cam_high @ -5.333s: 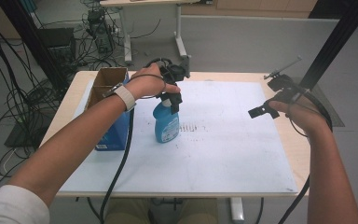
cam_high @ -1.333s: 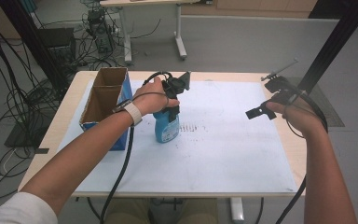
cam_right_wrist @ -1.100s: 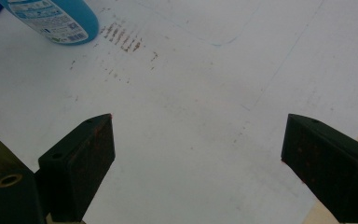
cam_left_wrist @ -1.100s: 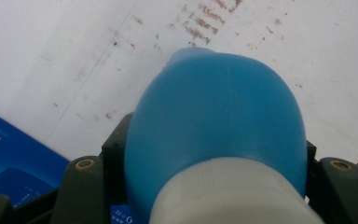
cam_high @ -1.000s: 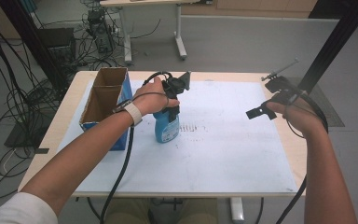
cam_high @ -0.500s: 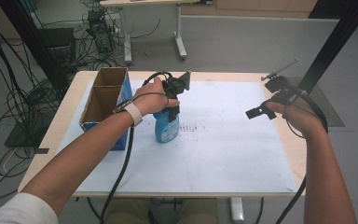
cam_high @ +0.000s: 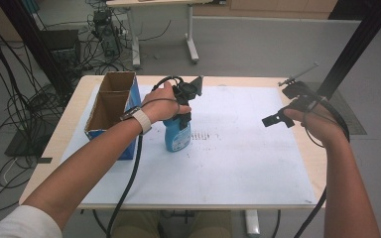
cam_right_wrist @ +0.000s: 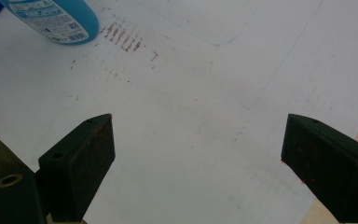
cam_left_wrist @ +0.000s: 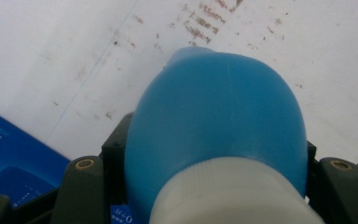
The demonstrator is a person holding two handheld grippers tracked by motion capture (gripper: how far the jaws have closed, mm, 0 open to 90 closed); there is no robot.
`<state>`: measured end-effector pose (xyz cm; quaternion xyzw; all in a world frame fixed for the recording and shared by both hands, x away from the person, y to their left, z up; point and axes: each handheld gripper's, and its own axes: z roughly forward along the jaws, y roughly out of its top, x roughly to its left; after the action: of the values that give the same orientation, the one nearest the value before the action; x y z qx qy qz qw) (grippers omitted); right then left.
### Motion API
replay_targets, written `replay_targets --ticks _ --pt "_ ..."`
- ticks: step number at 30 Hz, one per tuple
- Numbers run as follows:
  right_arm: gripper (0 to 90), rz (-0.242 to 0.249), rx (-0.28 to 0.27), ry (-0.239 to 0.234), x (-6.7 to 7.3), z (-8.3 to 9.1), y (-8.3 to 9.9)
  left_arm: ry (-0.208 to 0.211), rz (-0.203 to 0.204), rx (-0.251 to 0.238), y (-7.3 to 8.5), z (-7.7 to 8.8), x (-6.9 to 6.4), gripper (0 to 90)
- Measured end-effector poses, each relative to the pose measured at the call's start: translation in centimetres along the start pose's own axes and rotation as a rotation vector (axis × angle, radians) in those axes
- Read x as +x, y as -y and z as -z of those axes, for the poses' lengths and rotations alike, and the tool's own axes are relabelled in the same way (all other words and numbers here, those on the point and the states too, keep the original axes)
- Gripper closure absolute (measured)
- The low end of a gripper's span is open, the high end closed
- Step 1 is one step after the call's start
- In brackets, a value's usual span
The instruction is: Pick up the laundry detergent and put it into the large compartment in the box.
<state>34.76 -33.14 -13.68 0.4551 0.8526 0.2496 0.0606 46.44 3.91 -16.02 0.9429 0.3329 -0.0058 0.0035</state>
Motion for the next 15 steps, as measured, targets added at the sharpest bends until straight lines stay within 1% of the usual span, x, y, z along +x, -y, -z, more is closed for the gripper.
replay_targets --ticks 15 --pt "9.5 0.000 -0.003 -0.002 -0.10 -0.04 0.20 -0.002 0.002 0.000 -0.01 0.00 -0.03 38.8"
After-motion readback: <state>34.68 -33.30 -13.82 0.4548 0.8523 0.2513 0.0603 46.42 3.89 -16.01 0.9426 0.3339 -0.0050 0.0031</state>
